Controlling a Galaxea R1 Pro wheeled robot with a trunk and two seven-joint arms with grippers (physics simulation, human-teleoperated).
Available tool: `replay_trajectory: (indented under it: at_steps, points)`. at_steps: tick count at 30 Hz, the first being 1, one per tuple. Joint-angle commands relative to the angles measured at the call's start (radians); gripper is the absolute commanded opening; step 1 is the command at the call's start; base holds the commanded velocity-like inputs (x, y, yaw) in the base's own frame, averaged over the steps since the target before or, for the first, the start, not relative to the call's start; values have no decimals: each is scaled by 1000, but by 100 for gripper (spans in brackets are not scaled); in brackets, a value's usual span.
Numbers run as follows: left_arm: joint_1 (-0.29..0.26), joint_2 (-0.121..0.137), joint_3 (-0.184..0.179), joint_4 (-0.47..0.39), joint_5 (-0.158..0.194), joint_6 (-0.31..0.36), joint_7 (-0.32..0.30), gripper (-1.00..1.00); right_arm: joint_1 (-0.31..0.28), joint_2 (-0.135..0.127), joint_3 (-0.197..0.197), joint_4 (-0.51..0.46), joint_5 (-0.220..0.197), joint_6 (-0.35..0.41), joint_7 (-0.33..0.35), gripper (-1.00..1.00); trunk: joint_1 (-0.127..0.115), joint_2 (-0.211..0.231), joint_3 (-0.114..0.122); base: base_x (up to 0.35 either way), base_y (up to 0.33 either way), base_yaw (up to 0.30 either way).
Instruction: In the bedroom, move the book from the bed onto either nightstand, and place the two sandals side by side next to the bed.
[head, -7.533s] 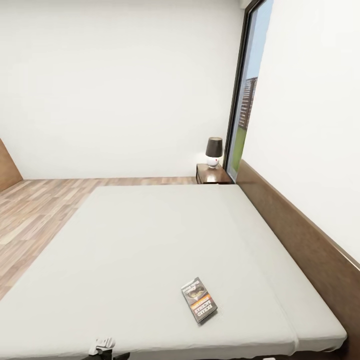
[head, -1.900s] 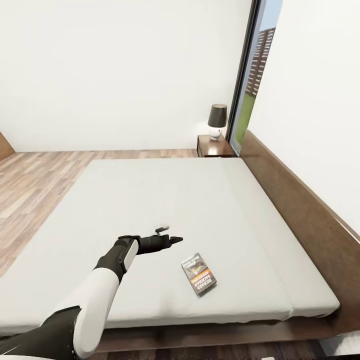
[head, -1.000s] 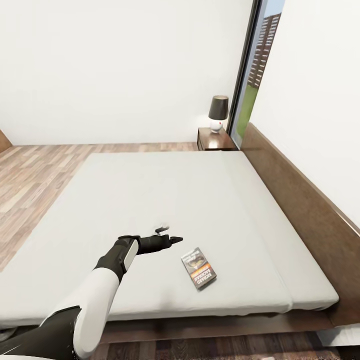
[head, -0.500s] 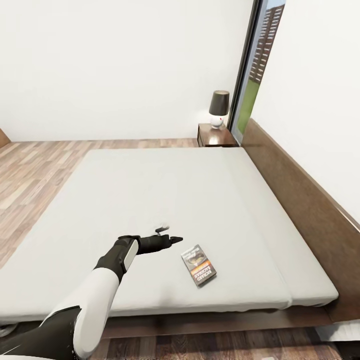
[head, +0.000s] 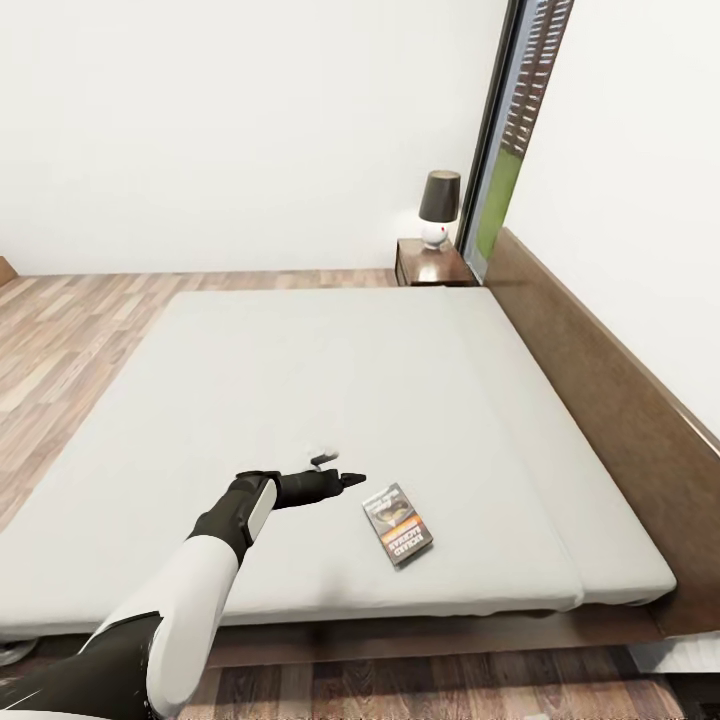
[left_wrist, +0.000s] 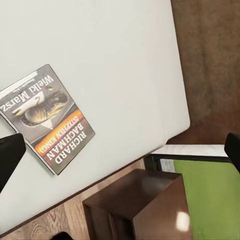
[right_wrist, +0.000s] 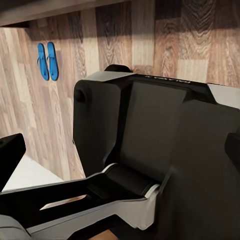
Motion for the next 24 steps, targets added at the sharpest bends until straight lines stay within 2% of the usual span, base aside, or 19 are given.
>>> replay_trajectory:
  at_steps: [1,10,16,18,21,24]
  points:
    - [-1,-1,8,-1,-10,6,-7,100,-1,1,8,3,-8,-4,5,100,0,-2,-3,0,0,0]
    - [-1,-1,8,0,-9,8,-16,100,-1,1,8,3,-7,-4,4,100,0,-2,-17,0,0,0]
    - [-1,-1,15,-1,-9,5,-176,100,-1,1,8,3,-5,-4,5,100,0,-2,-27,0,0,0]
    - [-1,-1,15,-1,-10,5,-208,100,-1,1,8,3,-5,-4,5,100,0,-2,-30,0,0,0]
    - [-1,-1,15,-1,-11,5,-212,100,-1,1,8,3,-5,-4,5,100,0,-2,-35,0,0,0]
    - [-1,-1,14,-1,-11,5,-191,100,-1,1,8,3,-5,-4,4,100,0,-2,-39,0,0,0]
